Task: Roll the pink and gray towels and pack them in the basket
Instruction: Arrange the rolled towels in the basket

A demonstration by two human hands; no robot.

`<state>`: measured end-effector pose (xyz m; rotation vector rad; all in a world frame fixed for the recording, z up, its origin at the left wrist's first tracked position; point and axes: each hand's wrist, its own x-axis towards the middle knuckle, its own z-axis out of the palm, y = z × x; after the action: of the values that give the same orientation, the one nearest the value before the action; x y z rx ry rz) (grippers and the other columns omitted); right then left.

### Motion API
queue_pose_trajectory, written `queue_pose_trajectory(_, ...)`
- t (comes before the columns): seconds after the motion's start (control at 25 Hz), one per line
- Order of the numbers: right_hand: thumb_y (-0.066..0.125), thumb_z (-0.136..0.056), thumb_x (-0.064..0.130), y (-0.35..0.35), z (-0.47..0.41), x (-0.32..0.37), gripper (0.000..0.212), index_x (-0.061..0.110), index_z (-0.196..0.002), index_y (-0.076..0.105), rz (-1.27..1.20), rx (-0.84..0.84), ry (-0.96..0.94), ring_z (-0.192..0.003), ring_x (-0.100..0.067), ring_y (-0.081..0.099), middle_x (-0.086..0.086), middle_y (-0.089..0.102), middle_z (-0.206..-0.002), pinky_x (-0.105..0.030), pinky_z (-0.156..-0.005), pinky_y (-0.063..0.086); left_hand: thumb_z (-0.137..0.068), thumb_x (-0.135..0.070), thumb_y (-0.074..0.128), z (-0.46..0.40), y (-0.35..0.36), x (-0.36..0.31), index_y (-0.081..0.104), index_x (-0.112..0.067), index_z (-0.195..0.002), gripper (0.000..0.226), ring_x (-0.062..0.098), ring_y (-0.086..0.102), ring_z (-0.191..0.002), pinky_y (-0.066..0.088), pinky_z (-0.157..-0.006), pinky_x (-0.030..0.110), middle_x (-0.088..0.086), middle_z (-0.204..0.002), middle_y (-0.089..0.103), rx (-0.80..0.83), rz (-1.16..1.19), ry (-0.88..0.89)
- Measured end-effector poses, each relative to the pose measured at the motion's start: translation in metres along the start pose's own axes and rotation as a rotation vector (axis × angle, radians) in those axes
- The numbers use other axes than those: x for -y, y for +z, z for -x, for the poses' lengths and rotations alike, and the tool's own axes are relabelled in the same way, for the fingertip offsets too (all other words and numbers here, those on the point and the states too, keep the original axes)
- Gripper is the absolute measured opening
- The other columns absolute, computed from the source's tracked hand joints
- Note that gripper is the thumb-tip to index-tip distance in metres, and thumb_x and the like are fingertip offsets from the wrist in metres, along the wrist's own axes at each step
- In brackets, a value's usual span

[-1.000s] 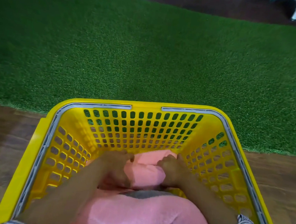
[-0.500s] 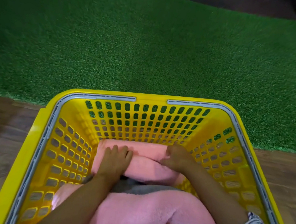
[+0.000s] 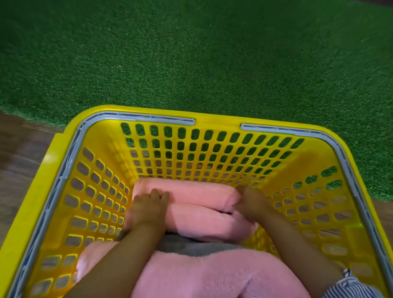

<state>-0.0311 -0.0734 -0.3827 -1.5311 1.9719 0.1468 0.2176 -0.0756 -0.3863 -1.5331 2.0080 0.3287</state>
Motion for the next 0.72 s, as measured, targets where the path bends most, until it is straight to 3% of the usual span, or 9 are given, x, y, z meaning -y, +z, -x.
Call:
queue_pose_trajectory(0.12,0.047,-0.065,0.012,0.002,0.004,0.006,0.051,0.006,-0.113,0.064,-0.183,-0.154,-0.277,-0.107,-0.028,0.058,-0.018,0.064,-0.114,-0.021,-0.081,0.037,-0.081,-0.034,0.063,-0.008,-0.023,0.007,0.036,-0.017,-0.139,0.066,0.025,0.047,-0.125,0.041,-0.097,0.036,0.007,-0.137,0.045,0.031,0.175,-0.051)
queue_pose_trajectory(0.24,0.054,-0.077,0.005,0.007,0.004,0.009,0.051,0.005,-0.127,0.053,-0.167,-0.163,-0.265,-0.120,-0.029,0.049,-0.018,0.053,-0.130,-0.022,-0.096,0.033,-0.072,-0.021,0.066,-0.014,-0.022,0.013,0.057,-0.014,-0.118,0.047,0.031,0.057,-0.107,0.047,-0.081,0.039,0.009,-0.117,0.056,-0.377,0.308,0.045)
queue_pose_trajectory(0.32,0.064,-0.079,0.014,0.015,0.002,0.008,0.058,0.004,-0.132,0.044,-0.102,-0.098,-0.136,-0.122,-0.030,0.047,-0.018,0.051,-0.131,-0.028,-0.098,0.035,-0.061,-0.010,0.070,-0.026,-0.003,0.013,0.063,-0.011,-0.108,0.047,0.036,0.060,-0.099,0.050,-0.078,0.045,0.011,-0.107,0.060,-0.504,0.321,0.134)
queue_pose_trajectory(0.4,0.071,-0.075,0.023,0.018,-0.001,0.008,0.052,0.000,-0.118,0.053,-0.146,-0.117,0.065,-0.112,-0.031,0.055,-0.019,0.060,-0.116,-0.031,-0.088,0.043,-0.068,-0.013,0.070,-0.034,0.011,0.014,0.063,-0.011,-0.113,0.046,0.035,0.057,-0.110,0.048,-0.088,0.049,0.013,-0.112,0.062,-0.458,0.366,0.144)
queue_pose_trajectory(0.52,0.062,-0.076,0.014,0.013,-0.001,0.009,0.023,0.005,-0.097,0.067,-0.099,-0.193,0.100,-0.099,-0.034,0.062,-0.019,0.067,-0.100,-0.036,-0.080,0.049,-0.085,-0.014,0.058,-0.035,0.017,0.012,0.054,-0.014,-0.131,0.046,0.029,0.039,-0.134,0.036,-0.105,0.049,0.010,-0.133,0.054,-0.398,0.354,0.117)
queue_pose_trajectory(0.64,0.055,-0.080,0.014,0.015,0.004,0.006,0.030,0.009,-0.109,0.061,0.007,-0.204,0.050,-0.099,-0.036,0.061,-0.018,0.064,-0.105,-0.039,-0.079,0.049,-0.089,-0.009,0.048,-0.033,0.018,0.007,0.051,-0.018,-0.132,0.044,0.026,0.032,-0.140,0.029,-0.110,0.053,0.008,-0.142,0.048,-0.394,0.378,0.095)
queue_pose_trajectory(0.72,0.053,-0.083,0.018,0.021,0.008,0.003,0.034,0.007,-0.116,0.051,0.072,-0.195,0.062,-0.102,-0.037,0.058,-0.019,0.060,-0.110,-0.039,-0.079,0.048,-0.093,-0.022,0.048,-0.025,0.012,0.011,0.056,-0.021,-0.125,0.032,0.024,0.032,-0.139,0.019,-0.115,0.054,0.005,-0.149,0.038,-0.294,0.455,0.117)
